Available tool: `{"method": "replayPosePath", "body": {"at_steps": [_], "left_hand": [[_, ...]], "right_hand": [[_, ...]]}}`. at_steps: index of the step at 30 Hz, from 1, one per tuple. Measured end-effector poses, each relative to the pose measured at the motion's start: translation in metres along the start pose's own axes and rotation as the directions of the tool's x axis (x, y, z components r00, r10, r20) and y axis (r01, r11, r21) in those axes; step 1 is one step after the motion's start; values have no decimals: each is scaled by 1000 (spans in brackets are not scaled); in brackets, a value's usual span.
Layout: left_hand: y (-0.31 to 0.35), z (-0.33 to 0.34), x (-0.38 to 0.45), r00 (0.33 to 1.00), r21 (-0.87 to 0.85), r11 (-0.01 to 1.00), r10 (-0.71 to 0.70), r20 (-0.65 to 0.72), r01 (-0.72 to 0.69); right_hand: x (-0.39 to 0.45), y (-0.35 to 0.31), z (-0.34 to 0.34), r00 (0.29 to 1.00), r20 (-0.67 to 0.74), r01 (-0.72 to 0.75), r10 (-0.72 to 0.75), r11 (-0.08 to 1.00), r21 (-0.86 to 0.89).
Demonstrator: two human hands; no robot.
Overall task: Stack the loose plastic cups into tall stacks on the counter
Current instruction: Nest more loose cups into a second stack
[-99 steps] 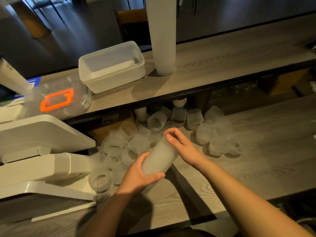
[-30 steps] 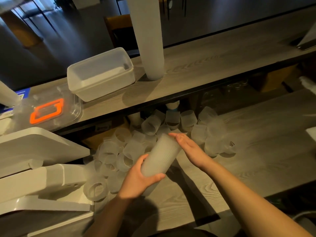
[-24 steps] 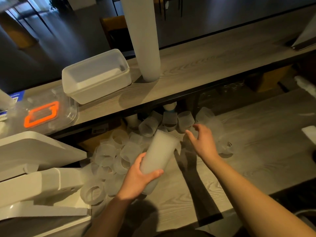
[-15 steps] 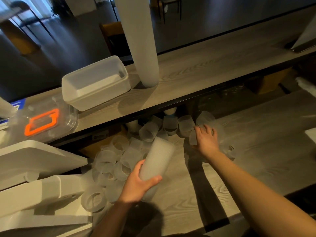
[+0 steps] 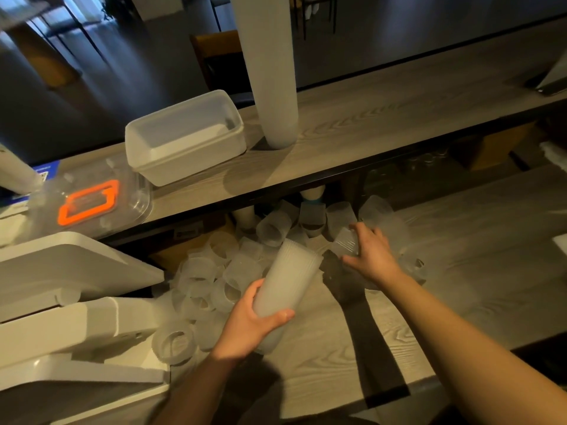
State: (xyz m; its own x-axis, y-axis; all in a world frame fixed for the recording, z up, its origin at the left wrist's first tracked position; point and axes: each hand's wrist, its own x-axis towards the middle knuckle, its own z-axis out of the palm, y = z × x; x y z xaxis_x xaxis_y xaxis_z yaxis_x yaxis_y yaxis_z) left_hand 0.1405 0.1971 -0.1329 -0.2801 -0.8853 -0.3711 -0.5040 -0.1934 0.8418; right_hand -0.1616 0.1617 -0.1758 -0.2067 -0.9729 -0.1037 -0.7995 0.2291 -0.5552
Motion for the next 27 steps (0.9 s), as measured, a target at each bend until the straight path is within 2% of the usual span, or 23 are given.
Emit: {"method": "replayPosePath", "body": {"at_steps": [2, 5, 7, 9, 15, 18, 23, 27], "left_hand": [[-1, -3, -5, 1000, 15, 1000, 7, 4, -7], [-3, -7, -12, 999, 38, 999, 17, 27, -18], [-5, -8, -17, 999, 49, 999, 20, 31, -22], [-7, -9, -21, 999, 31, 999, 35, 33, -36], [-15, -20, -34, 993, 69, 994, 78, 83, -84], [-13, -25, -43, 990, 159, 981, 100, 96, -114], [-12, -39, -50, 981, 244, 955, 138, 138, -168], [-15, -47, -49, 974, 267, 944, 152, 169, -194]], "right_hand": [[-10, -14, -6, 997, -26, -60, 71, 951, 304], [-30, -32, -16, 983, 40, -156, 177, 712, 685], [-43, -40, -22, 971, 71, -190, 229, 554, 810], [-57, -49, -28, 962, 73, -199, 262, 495, 846], [-96, -81, -36, 976, 44, -143, 214, 471, 870], [-107, -98, -35, 980, -15, -108, 200, 587, 803], [-120, -117, -35, 994, -66, -21, 85, 752, 659], [-124, -126, -27, 999, -44, 1, 29, 823, 568]]}}
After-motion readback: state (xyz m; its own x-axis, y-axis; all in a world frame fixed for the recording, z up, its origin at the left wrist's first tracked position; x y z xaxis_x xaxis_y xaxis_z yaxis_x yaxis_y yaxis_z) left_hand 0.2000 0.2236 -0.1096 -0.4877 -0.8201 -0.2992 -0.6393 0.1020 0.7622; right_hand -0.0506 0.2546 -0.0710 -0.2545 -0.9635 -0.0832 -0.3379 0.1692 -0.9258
